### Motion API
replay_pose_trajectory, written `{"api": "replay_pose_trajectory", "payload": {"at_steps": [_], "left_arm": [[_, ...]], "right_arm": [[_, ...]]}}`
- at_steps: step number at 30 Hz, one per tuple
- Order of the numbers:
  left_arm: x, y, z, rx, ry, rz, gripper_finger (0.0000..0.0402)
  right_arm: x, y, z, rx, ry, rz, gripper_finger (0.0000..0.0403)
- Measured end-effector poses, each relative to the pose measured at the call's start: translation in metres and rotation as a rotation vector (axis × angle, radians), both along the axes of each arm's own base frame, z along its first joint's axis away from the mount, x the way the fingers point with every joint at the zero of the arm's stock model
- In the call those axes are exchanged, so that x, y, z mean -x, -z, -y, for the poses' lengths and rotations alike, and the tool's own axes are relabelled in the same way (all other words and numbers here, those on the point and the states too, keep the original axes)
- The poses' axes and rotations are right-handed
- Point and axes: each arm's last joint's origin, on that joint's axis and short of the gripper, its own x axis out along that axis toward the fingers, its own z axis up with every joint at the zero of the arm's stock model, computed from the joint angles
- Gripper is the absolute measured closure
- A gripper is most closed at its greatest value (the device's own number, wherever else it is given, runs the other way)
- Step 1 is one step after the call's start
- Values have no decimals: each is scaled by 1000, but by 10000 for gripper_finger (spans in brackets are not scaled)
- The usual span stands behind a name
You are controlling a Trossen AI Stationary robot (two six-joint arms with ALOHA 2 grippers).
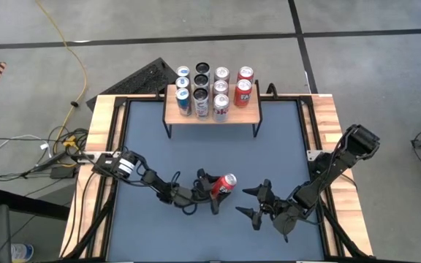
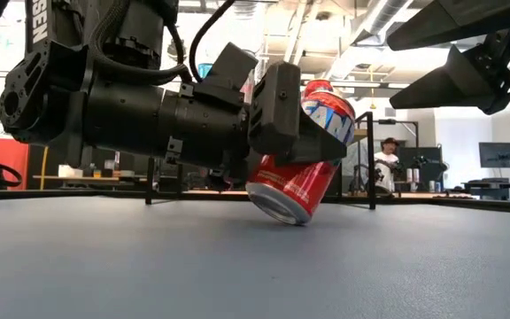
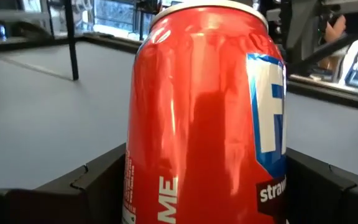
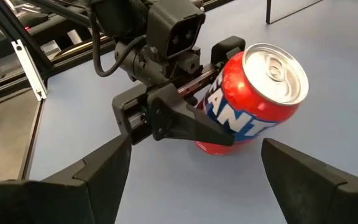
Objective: Place canned beverage on shelf
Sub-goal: Put the orange soda can on the shelf aligned with the other orange soda can
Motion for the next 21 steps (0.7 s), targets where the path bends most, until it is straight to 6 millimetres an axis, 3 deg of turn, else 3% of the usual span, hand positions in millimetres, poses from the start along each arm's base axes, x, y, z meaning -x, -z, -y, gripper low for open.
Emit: {"api": "replay_pose_trajectory", "payload": {"at_steps": [11,21], "left_arm": [[-1,0,0,29,51,9,71],[10,-16,21,-170,58,82,70]], "right_arm": [[1,1,0,14,-2,-11,60],[-3,3,9,59,54,-24,60]]}}
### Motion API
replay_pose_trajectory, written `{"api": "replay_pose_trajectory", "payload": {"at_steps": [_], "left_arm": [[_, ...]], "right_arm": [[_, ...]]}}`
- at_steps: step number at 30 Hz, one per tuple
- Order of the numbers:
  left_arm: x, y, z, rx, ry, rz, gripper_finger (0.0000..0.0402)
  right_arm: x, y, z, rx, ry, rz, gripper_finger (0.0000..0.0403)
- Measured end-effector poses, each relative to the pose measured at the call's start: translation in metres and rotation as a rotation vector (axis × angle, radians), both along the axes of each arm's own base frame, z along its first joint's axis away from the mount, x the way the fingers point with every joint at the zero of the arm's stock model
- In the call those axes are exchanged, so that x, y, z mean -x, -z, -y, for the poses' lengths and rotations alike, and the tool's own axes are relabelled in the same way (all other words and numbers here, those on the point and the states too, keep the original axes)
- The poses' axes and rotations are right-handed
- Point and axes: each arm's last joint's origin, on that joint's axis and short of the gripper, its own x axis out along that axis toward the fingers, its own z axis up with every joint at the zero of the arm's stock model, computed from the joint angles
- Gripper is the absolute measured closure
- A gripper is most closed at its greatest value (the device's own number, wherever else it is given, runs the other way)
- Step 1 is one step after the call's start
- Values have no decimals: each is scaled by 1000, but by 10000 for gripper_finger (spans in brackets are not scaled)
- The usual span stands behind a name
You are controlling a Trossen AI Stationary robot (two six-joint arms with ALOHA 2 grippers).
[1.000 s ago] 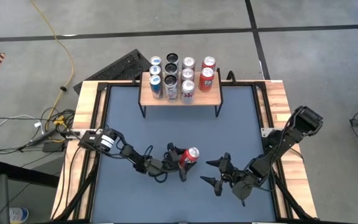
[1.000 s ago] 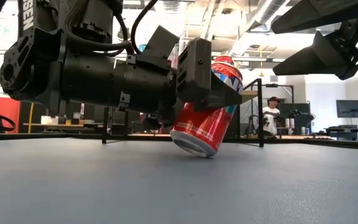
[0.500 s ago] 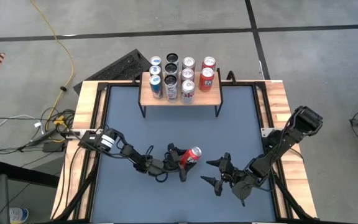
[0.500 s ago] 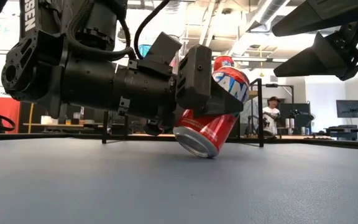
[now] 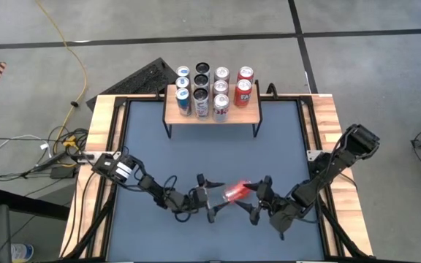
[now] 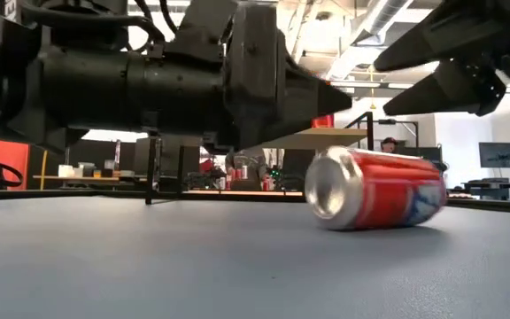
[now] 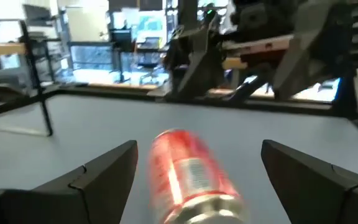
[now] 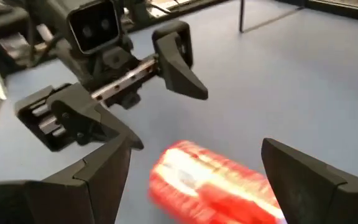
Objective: Place canned beverage on shelf
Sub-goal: Put the orange soda can on the shelf aligned with the other orange soda can
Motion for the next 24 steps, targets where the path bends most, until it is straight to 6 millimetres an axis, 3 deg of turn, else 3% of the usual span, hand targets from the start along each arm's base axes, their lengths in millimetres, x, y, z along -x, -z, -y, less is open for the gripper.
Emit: {"api": "replay_pose_trajectory", "payload": {"at_steps": [7,13,19,24], "left_arm": [[-1,6,-2,13,-40,-54,85],[-2,-13,3,47,162,27,85],[-2,-37,6,-51,228,-122,86],[-1,-46,4,-53,213,-198,86]], "right_arm": [[9,4,9,26,16,-102,60],[15,-33,32,-235,-135,-454,60],[5,-79,19,19,-436,-454,60],[-15,-66,17,120,-461,-618,60]]}}
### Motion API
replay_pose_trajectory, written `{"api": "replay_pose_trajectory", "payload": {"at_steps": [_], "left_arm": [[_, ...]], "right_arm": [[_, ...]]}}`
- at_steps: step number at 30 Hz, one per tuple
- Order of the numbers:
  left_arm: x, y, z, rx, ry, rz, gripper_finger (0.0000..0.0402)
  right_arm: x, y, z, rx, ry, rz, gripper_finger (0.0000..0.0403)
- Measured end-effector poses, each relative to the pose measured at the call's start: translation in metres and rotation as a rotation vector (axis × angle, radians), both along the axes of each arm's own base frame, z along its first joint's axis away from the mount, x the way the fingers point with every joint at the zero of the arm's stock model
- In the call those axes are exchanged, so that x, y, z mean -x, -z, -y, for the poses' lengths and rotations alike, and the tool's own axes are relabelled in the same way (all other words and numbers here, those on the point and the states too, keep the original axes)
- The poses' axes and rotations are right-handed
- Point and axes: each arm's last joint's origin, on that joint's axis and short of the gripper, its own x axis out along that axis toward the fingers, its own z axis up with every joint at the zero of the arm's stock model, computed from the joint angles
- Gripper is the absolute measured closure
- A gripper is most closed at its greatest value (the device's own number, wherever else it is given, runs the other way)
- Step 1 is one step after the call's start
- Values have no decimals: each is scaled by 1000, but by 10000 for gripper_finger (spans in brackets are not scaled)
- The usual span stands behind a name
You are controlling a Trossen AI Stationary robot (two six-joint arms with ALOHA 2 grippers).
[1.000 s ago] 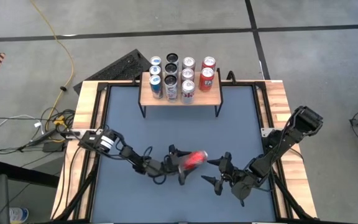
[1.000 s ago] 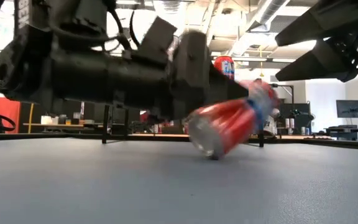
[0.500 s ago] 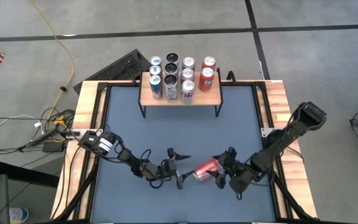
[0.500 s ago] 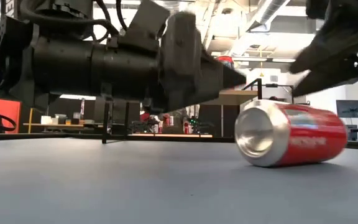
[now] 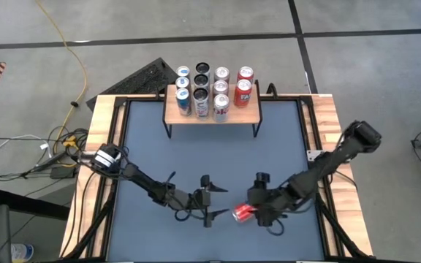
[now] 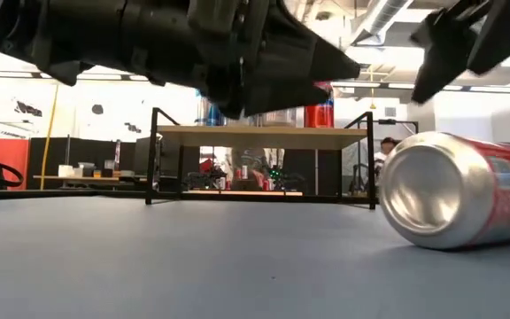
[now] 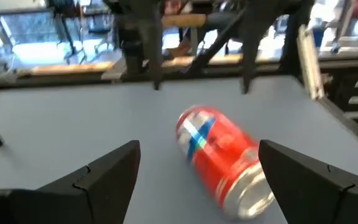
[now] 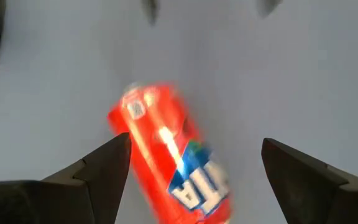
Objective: Place canned beverage on shelf
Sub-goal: Put the orange soda can on the shelf aligned with the other orange soda can
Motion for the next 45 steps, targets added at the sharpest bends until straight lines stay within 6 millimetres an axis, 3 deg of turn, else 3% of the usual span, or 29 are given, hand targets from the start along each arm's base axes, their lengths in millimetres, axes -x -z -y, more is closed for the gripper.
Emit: {"api": "replay_pose_trajectory", "payload": {"at_steps": [9,15,20,32,45], "left_arm": [[3,0,2,16,-55,-32,86],[3,3,2,22,-57,-52,86],[4,4,3,27,-57,-60,86],[5,3,6,47,-60,-49,86],[5,2,6,55,-55,-38,86]], "right_arm": [[-38,44,-13,-161,-112,-311,60],[-41,84,-20,-65,-153,-463,60],[-44,106,-21,-44,-111,-540,60],[-46,88,-18,-95,-54,-431,60],[-58,85,-5,-128,-34,-405,61]]}}
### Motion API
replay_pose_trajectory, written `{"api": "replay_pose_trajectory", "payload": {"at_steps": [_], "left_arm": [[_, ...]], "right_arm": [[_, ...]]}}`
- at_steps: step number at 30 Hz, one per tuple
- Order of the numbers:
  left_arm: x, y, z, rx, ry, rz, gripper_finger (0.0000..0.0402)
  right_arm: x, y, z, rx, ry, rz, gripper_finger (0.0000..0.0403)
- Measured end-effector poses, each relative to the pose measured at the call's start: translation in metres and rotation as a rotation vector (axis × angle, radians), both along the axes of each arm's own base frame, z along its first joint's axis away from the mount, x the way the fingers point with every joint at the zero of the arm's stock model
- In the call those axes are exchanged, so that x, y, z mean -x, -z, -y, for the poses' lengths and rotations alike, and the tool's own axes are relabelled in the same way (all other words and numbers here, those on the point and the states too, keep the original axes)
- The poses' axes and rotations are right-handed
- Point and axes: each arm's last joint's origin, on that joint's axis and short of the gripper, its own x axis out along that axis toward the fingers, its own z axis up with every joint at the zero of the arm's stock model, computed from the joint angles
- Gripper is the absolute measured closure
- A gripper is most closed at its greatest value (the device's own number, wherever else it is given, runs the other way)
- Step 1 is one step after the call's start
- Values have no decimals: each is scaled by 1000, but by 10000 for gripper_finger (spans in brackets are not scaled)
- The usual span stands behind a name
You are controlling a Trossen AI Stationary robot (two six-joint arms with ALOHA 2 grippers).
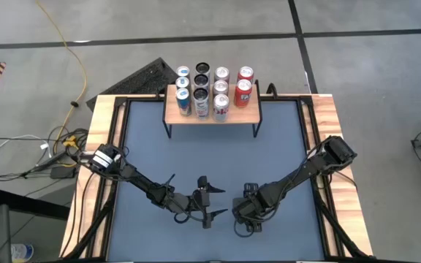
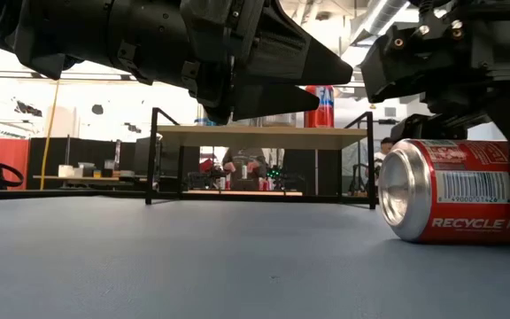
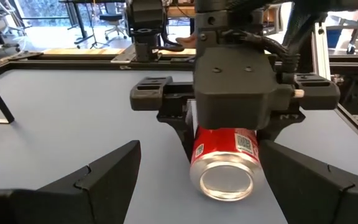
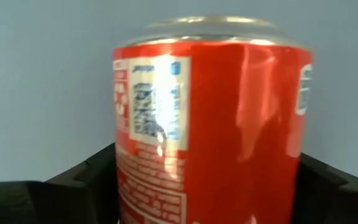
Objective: Place canned beverage on shelf
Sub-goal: Put the orange soda can on the shelf aligned with the other orange soda can
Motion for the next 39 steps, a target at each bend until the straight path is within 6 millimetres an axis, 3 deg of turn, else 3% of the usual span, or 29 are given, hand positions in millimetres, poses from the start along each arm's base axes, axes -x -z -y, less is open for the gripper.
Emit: {"api": "replay_pose_trajectory", "payload": {"at_steps": [11,16,19,23,28,34,39], "left_arm": [[1,-1,2,4,2,-1,86],[9,-30,7,12,25,43,86],[18,-53,9,-10,37,35,86],[33,-81,6,11,10,10,86],[51,-101,-3,111,-16,-68,86],[65,-108,-11,202,-53,-161,86],[69,-100,-12,318,-65,-244,86]], "right_arm": [[-2,-2,3,-32,-3,-14,140],[5,-4,-2,44,-56,-40,140],[11,-16,-2,184,-119,-101,140],[12,-50,4,406,-200,-162,140],[7,-80,17,680,-323,-166,140],[1,-71,32,879,-678,-343,140],[-8,-44,29,1328,-1128,-632,139]]}}
